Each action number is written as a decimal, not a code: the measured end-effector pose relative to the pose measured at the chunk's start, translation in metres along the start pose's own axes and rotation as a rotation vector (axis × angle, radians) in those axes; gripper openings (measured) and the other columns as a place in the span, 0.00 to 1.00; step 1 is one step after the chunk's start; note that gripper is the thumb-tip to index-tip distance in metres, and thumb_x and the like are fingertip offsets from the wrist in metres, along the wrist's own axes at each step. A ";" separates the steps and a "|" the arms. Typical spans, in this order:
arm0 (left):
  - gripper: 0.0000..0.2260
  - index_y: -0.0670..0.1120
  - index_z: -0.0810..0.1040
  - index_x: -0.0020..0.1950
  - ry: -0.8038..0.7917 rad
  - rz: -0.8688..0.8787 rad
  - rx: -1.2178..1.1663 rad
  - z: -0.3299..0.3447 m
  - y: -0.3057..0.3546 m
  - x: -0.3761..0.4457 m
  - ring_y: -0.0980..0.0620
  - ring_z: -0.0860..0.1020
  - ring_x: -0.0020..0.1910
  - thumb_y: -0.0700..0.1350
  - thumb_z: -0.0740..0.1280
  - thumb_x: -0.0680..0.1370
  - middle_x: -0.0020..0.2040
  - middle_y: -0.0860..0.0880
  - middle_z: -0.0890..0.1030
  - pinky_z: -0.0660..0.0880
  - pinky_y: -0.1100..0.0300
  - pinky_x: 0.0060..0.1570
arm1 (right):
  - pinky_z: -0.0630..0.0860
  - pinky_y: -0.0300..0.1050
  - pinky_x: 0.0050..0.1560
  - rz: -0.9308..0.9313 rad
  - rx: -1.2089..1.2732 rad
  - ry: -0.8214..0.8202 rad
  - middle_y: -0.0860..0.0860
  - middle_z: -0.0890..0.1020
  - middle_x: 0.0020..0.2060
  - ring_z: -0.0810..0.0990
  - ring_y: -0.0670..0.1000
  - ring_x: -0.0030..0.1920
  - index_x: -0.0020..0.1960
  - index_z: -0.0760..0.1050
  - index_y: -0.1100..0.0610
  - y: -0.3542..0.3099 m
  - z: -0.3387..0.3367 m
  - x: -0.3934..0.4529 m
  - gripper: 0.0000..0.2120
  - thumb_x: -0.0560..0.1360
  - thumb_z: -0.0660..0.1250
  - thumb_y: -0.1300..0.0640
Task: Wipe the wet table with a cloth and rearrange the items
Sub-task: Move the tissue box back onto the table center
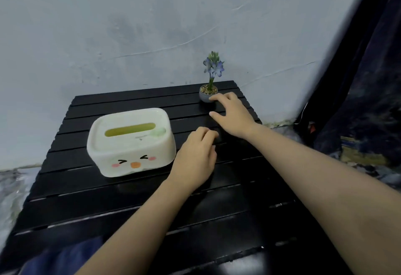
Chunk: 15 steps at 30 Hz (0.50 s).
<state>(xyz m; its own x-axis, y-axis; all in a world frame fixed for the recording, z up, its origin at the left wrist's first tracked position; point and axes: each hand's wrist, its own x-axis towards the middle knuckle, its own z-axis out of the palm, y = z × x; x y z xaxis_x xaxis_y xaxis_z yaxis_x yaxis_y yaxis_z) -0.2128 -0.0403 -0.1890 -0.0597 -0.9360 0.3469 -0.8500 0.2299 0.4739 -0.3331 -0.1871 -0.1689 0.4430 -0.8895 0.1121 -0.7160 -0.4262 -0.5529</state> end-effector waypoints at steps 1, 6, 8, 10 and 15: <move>0.14 0.44 0.75 0.64 -0.030 0.005 0.027 0.005 -0.003 0.003 0.45 0.75 0.59 0.40 0.64 0.79 0.62 0.47 0.75 0.76 0.48 0.55 | 0.70 0.57 0.69 0.006 0.007 -0.006 0.53 0.68 0.69 0.69 0.58 0.70 0.70 0.70 0.45 0.001 0.004 0.009 0.21 0.78 0.67 0.50; 0.16 0.43 0.77 0.66 -0.087 -0.006 0.086 0.021 -0.017 0.009 0.45 0.74 0.67 0.43 0.64 0.79 0.68 0.44 0.75 0.73 0.50 0.65 | 0.59 0.60 0.77 0.038 0.038 -0.024 0.57 0.48 0.81 0.51 0.62 0.80 0.76 0.63 0.38 0.004 0.026 0.047 0.28 0.79 0.68 0.48; 0.14 0.44 0.79 0.63 -0.077 -0.007 0.101 0.026 -0.021 0.009 0.44 0.75 0.65 0.44 0.65 0.78 0.66 0.44 0.77 0.73 0.51 0.64 | 0.59 0.59 0.77 0.039 0.037 -0.025 0.57 0.47 0.81 0.51 0.62 0.80 0.76 0.63 0.39 0.007 0.034 0.060 0.28 0.79 0.68 0.50; 0.13 0.44 0.80 0.61 -0.061 0.005 0.120 0.028 -0.023 0.009 0.44 0.76 0.63 0.44 0.65 0.78 0.64 0.44 0.78 0.73 0.52 0.62 | 0.60 0.57 0.76 0.034 0.063 -0.017 0.57 0.51 0.80 0.54 0.61 0.79 0.76 0.65 0.43 0.009 0.039 0.070 0.26 0.80 0.67 0.53; 0.13 0.45 0.79 0.62 -0.067 0.012 0.134 0.027 -0.026 0.011 0.46 0.76 0.62 0.45 0.65 0.78 0.64 0.46 0.78 0.73 0.53 0.60 | 0.65 0.51 0.73 0.011 0.100 0.051 0.58 0.65 0.71 0.64 0.60 0.72 0.71 0.72 0.51 0.012 0.044 0.079 0.21 0.80 0.65 0.63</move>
<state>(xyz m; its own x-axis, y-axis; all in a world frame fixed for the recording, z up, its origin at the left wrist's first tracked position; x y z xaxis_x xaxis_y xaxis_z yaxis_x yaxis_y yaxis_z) -0.2058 -0.0639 -0.2194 -0.1009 -0.9501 0.2952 -0.9110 0.2075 0.3564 -0.2823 -0.2554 -0.2030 0.4049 -0.9026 0.1461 -0.6621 -0.3996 -0.6340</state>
